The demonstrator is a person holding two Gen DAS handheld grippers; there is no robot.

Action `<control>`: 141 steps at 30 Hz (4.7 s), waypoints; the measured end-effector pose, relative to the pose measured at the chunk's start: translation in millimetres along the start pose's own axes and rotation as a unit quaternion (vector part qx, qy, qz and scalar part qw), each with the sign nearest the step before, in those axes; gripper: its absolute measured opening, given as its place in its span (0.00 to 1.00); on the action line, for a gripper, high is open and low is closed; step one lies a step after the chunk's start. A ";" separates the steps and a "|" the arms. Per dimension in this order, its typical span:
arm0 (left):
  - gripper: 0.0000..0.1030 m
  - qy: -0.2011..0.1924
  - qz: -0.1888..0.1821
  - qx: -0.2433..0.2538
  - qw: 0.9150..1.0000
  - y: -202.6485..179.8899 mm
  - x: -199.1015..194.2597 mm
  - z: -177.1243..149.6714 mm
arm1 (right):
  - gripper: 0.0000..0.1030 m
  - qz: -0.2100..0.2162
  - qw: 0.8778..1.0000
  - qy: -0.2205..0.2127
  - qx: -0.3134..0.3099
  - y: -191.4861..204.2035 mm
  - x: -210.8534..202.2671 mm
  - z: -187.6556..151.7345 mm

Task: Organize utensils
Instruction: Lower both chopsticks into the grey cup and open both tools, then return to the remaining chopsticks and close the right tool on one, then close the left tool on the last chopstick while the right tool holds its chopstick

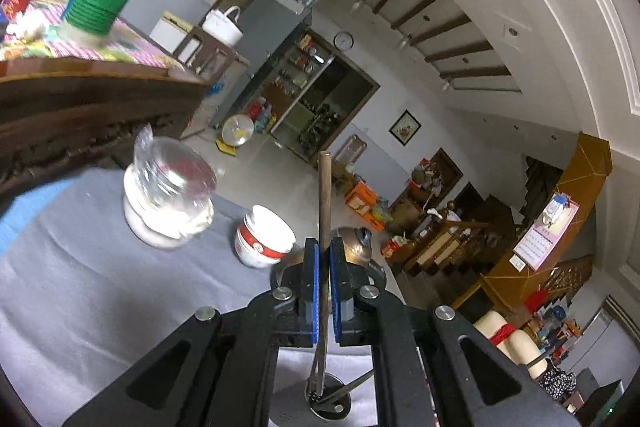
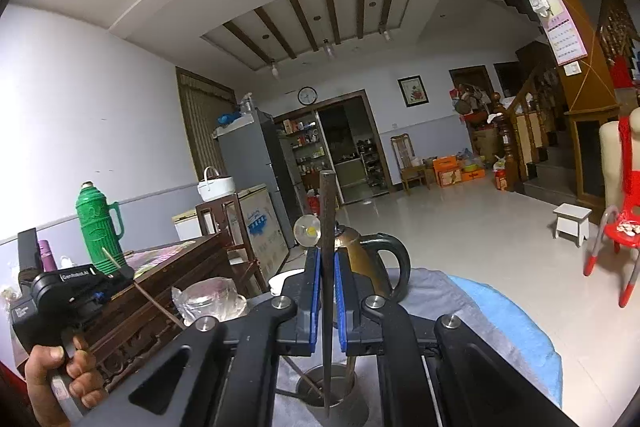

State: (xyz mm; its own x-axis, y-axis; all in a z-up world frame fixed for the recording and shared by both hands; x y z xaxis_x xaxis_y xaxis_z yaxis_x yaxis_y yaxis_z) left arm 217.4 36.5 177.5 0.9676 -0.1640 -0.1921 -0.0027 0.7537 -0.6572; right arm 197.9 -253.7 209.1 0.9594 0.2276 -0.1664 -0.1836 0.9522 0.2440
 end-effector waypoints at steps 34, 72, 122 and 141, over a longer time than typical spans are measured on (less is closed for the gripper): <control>0.67 0.047 0.019 0.092 0.994 -3.6 -20.2 -33.9 | 0.70 -0.057 0.995 0.074 -0.032 -2.5 27.6 -27.2; 0.76 0.225 0.168 0.013 0.960 149.3 -81.0 -173.4 | 0.12 0.102 0.847 0.520 -0.032 100.3 49.1 -299.0; 0.69 0.372 0.178 0.044 0.910 107.9 11.1 -214.5 | 0.12 0.038 0.853 0.515 -0.081 42.4 85.4 -279.0; 0.10 0.491 0.196 0.107 0.842 133.1 18.5 -217.1 | 0.14 0.062 0.829 0.549 -0.089 40.7 89.9 -276.1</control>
State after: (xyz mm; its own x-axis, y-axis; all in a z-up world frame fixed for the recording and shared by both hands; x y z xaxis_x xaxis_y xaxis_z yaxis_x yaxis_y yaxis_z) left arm 180.1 -4.4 -71.8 0.2264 -0.2436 -0.9431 -0.1269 0.9526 -0.2765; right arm 217.6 -138.2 -59.7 0.1756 0.2818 -0.9433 -0.3888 0.9001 0.1965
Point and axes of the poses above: each gripper's, at about its wrist camera, not at the fingertips, and x roughly the way its jaws point, y to its left, z to its top, the point moved 6 cm from there along x, roughly the way its jaws point, and after that the axes turned 4 degrees about -z, right-handed, at the moved point
